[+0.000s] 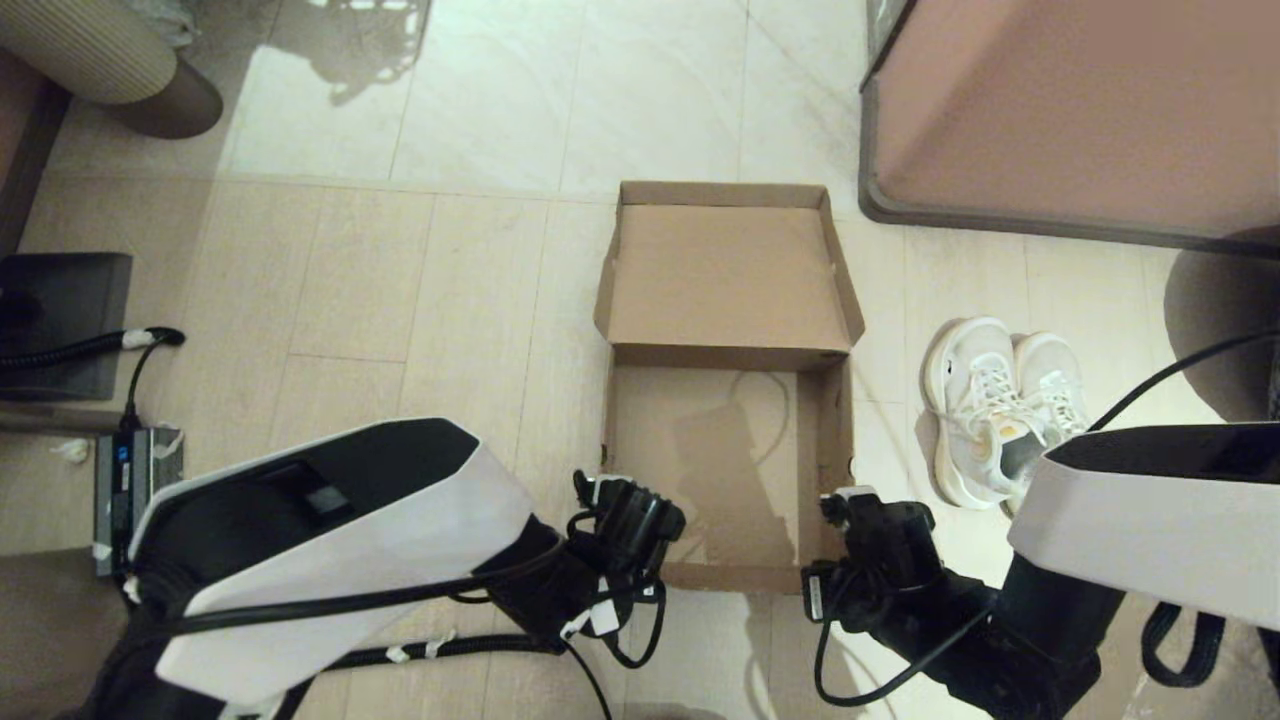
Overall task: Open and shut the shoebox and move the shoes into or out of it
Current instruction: Put the shoes into the shoe box
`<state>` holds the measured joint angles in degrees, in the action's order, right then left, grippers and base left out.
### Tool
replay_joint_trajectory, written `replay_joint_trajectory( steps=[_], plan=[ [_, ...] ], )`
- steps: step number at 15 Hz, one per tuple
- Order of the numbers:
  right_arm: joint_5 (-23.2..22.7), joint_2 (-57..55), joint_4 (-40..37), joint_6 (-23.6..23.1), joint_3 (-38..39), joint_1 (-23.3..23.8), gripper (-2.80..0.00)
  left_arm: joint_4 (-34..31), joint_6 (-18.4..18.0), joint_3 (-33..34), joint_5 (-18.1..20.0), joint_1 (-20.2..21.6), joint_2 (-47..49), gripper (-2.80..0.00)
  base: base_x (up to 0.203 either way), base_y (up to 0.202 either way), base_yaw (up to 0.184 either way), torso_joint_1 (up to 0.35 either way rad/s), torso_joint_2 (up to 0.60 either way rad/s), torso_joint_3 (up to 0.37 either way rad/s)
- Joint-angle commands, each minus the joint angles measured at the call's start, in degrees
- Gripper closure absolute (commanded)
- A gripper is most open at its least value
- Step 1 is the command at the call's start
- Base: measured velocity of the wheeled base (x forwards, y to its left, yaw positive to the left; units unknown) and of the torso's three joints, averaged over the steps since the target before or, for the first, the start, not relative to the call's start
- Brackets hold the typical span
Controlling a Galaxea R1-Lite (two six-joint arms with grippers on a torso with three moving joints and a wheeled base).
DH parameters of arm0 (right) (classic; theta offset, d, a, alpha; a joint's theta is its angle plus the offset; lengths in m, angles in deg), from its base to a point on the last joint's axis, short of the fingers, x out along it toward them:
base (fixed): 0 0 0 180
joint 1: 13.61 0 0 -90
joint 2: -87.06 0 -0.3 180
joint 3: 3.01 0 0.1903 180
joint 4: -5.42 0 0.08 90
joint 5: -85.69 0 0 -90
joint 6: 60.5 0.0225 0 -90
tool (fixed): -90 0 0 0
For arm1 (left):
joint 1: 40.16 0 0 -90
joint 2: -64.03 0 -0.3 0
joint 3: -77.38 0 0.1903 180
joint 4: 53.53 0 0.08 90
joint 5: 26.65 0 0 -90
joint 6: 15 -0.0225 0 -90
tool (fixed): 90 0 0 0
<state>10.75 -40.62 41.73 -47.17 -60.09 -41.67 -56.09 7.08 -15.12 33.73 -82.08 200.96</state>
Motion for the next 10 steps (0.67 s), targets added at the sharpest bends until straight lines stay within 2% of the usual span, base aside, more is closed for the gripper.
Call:
replay_joint_trajectory(
  steps=[1,5,7,10],
  plan=[
    [0.72,6.83,0.34,0.04,-1.04,-0.56,0.0,0.07,0.16,0.23,-0.18,0.32,-4.12,0.0,0.0,0.0,0.0,0.0,0.0,0.0],
    [5.99,12.98,0.26,1.54,-0.32,-0.26,0.0,-0.26,1.59,2.97,-1.88,2.29,-11.92,0.0,0.0,0.0,0.0,0.0,0.0,0.0],
    [6.65,16.2,0.13,3.33,1.03,0.83,0.0,0.08,2.05,5.73,-1.83,4.08,-16.36,0.0,0.0,0.0,0.0,0.0,0.0,0.0],
    [6.8,20.69,0.1,3.41,1.87,8.72,0.0,0.13,1.99,10.76,-1.53,8.78,-25.28,0.0,0.0,0.0,0.0,0.0,0.0,0.0]
  ],
)
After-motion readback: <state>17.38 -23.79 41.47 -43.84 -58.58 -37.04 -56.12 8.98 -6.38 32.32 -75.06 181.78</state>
